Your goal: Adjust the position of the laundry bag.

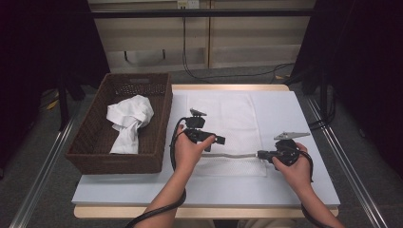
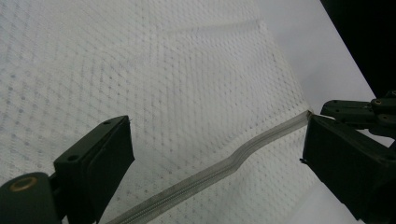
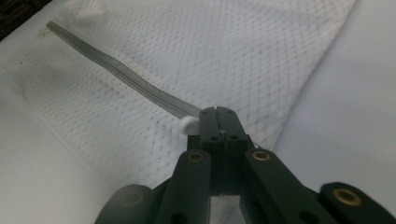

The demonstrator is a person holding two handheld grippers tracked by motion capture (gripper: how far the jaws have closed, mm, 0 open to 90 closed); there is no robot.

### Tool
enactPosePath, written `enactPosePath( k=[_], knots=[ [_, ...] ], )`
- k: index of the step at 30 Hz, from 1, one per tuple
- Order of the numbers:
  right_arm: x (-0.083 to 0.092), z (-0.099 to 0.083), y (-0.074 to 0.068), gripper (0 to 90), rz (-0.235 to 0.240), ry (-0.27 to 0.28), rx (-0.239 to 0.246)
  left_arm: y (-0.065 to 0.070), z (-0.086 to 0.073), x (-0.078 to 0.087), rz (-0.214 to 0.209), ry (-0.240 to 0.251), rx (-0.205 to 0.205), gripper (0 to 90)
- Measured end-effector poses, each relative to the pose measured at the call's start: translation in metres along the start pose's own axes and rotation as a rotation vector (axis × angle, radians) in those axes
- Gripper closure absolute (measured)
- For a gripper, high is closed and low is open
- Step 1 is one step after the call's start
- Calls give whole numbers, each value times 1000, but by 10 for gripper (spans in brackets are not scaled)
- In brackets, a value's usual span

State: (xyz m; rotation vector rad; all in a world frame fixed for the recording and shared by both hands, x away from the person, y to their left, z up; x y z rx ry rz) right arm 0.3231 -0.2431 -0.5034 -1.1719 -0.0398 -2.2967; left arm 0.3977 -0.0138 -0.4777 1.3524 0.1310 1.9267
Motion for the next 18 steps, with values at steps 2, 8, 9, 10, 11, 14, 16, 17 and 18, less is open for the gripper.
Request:
enactPosePath(
  k=[2, 8, 9, 10, 11, 14, 16, 17, 18],
  knots=[
    [0, 0, -1, 900, 6, 5, 0, 0, -1, -1, -8, -1, 8, 82],
    [8, -3, 7, 743, -25, 25, -4, 3, -1, -3, -15, -7, 9, 80],
    [10, -4, 9, 706, -31, 30, -7, 3, -1, -4, -14, -10, 2, 80],
    [12, -4, 11, 685, -43, 35, -8, 3, -1, -4, -18, -14, -2, 80],
    [15, -5, 12, 673, -48, 37, -6, 5, -1, -5, -22, -16, 1, 79],
    [19, -8, 17, 586, -68, 40, -2, 9, 0, -8, -36, 5, 22, 77],
    [24, -10, 22, 506, -85, 57, 13, 11, -1, -10, -38, -8, 5, 75],
    [24, -10, 22, 506, -85, 57, 13, 11, -1, -10, -38, -8, 5, 73],
    [25, -11, 24, 469, -97, 62, 13, 12, -1, -11, -37, -8, 1, 73]
  ],
)
Point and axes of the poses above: each handheld gripper's, and its own axes: x roughly backward along the jaws, z roughly out of its top, y roughly to its right, the point moved 6 cm from there along -x, roughly forward along the jaws, and after that the axes turned 6 degrees about -y, right-handed, at the moved point
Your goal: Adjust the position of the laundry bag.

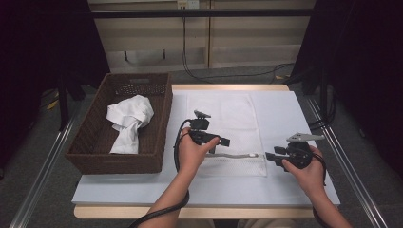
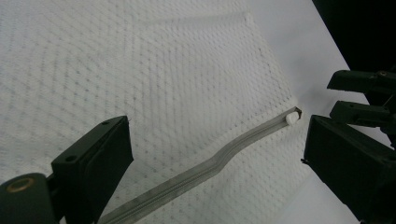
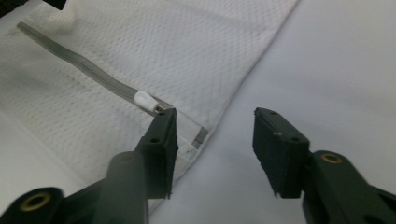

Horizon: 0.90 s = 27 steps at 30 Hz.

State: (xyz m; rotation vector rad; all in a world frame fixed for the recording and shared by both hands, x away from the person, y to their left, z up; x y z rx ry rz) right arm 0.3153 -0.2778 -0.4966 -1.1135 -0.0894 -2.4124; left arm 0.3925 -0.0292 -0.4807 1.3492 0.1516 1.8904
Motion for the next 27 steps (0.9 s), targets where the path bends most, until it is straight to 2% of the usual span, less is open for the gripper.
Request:
enactPosePath(
  k=[1, 2, 3, 4, 5, 6, 7, 8, 9, 11, 12, 14, 16, 20, 23, 24, 25, 26, 27],
  knots=[
    [1, 0, 3, 422, -6, 12, 9, 4, 1, -2, -13, 10, 20, 72],
    [2, 0, 4, 398, -5, 20, 15, 3, 0, -2, -8, -9, -4, 70],
    [2, -1, 5, 372, -11, 24, 19, 6, 1, -3, -14, -1, 7, 70],
    [3, -1, 5, 361, -14, 25, 20, 6, 1, -3, -16, -5, 0, 70],
    [3, -2, 5, 347, -10, 23, 23, 9, 1, -4, -21, 8, 18, 70],
    [3, -2, 5, 323, -14, 27, 26, 8, 1, -4, -20, -5, -10, 66],
    [3, -2, 5, 323, -14, 27, 26, 8, 1, -4, -20, -5, -10, 65],
    [3, -2, 5, 294, -18, 31, 31, 11, 1, -5, -34, -2, 5, 65],
    [3, -1, 5, 240, -16, 38, 38, 11, 0, -5, -34, -8, -6, 65],
    [4, -1, 4, 212, -8, 42, 42, 16, -1, -10, -65, -25, 8, 56],
    [4, -1, 4, 212, -8, 42, 42, 16, -1, -10, -65, -25, 8, 49],
    [6, 0, 5, 206, -13, 45, 41, 18, -2, -12, -94, -38, 28, 48],
    [7, -1, 6, 199, -10, 47, 38, 21, -2, -16, -72, -60, 26, 47],
    [7, -2, 9, 193, -18, 42, 34, 26, -3, -18, -82, -61, 20, 73],
    [8, -2, 9, 189, -13, 48, 31, 31, -2, -21, -90, -58, 9, 116],
    [8, -1, 9, 189, -13, 49, 30, 32, -1, -22, -86, -57, 4, 130],
    [8, -1, 9, 187, -12, 49, 27, 34, -2, -24, -75, -63, -18, 160],
    [8, -1, 9, 187, -12, 49, 27, 34, -2, -24, -75, -63, -18, 179],
    [8, -1, 9, 185, -13, 51, 31, 37, -2, -27, -85, -65, -24, 182]
  ],
)
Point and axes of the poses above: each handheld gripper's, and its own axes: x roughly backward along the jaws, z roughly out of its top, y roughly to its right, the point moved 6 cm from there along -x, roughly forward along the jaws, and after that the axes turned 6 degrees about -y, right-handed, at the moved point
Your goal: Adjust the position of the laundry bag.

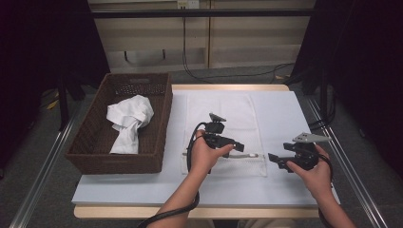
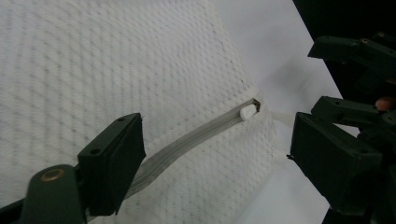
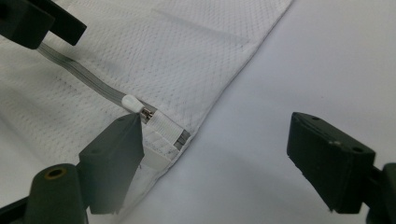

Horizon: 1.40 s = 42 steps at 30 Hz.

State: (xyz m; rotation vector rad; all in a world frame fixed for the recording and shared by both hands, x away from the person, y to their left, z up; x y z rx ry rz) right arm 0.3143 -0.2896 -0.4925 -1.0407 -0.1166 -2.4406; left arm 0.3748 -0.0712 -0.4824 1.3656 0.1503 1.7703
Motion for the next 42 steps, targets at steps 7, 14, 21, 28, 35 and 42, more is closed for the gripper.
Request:
enactPosePath(
  k=[7, 14, 21, 28, 35, 42],
  knots=[
    [0, 0, 1, 181, -3, -2, 1, 8, -2, -9, 13, -27, -59, 337],
    [-1, 0, 0, 178, 2, 0, 0, 13, -1, -16, 21, -31, -72, 385],
    [-1, 0, 1, 176, 2, 4, 2, 18, 0, -24, 27, -53, -69, 448],
    [-2, 1, 0, 176, 7, 7, 8, 18, 0, -31, 26, -115, -81, 489],
    [-1, 2, -1, 176, 9, 9, 3, 20, 0, -37, 37, -136, -51, 491],
    [0, 2, 0, 175, 11, 12, -3, 24, 4, -42, 27, -120, 0, 491]
  ],
)
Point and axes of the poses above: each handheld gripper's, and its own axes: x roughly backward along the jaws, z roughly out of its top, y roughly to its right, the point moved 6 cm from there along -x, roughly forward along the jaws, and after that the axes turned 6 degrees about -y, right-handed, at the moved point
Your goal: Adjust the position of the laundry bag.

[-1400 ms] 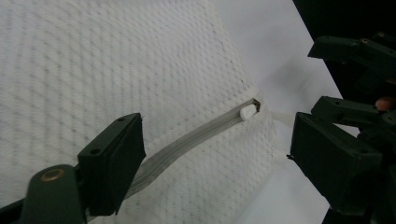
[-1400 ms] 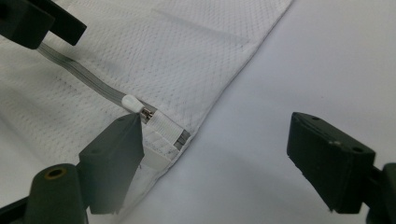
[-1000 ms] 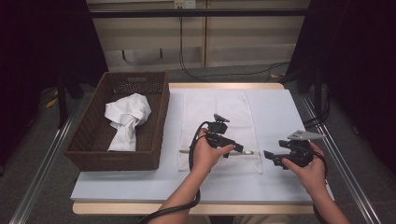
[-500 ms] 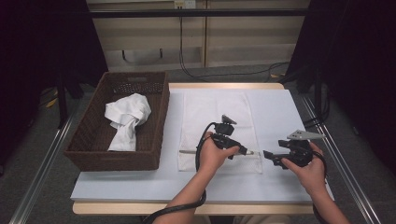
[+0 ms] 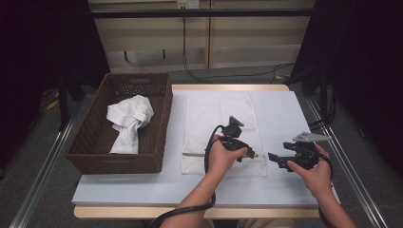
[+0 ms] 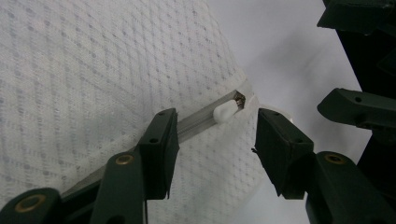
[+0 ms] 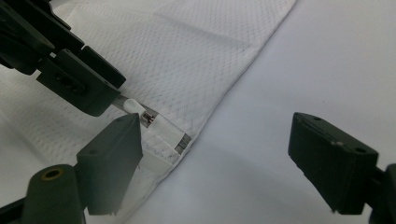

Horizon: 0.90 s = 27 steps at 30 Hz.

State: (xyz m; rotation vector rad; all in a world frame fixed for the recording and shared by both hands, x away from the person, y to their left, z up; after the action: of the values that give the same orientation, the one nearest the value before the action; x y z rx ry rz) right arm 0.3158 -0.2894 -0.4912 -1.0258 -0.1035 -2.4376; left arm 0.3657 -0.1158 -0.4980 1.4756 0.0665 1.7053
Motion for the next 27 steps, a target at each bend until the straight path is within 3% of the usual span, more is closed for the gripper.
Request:
enactPosePath(
  k=[3, 4, 11, 14, 17, 18, 24, 27],
  knots=[
    [0, 0, 0, 175, 1, -1, 0, -1, 1, 0, 15, -8, -12, 498],
    [1, 0, 0, 175, 1, -2, 3, -2, 1, -2, 14, -6, 7, 517],
    [1, 0, 1, 175, 2, 2, -1, -4, 0, -8, 17, -10, 30, 548],
    [1, 0, 1, 175, -2, -1, 2, -3, 1, -9, -5, 2, 54, 570],
    [0, 0, 1, 175, -1, 0, 5, -3, 1, -9, -2, 3, 41, 606],
    [0, 0, 1, 175, -1, -1, 3, 0, 2, -10, -24, 14, 52, 612],
    [1, 0, 1, 175, 2, 4, -2, 1, 3, -13, -24, 16, 60, 642],
    [1, 0, 2, 175, 0, 3, -4, 4, 3, -14, -47, 19, 71, 674]
  ],
)
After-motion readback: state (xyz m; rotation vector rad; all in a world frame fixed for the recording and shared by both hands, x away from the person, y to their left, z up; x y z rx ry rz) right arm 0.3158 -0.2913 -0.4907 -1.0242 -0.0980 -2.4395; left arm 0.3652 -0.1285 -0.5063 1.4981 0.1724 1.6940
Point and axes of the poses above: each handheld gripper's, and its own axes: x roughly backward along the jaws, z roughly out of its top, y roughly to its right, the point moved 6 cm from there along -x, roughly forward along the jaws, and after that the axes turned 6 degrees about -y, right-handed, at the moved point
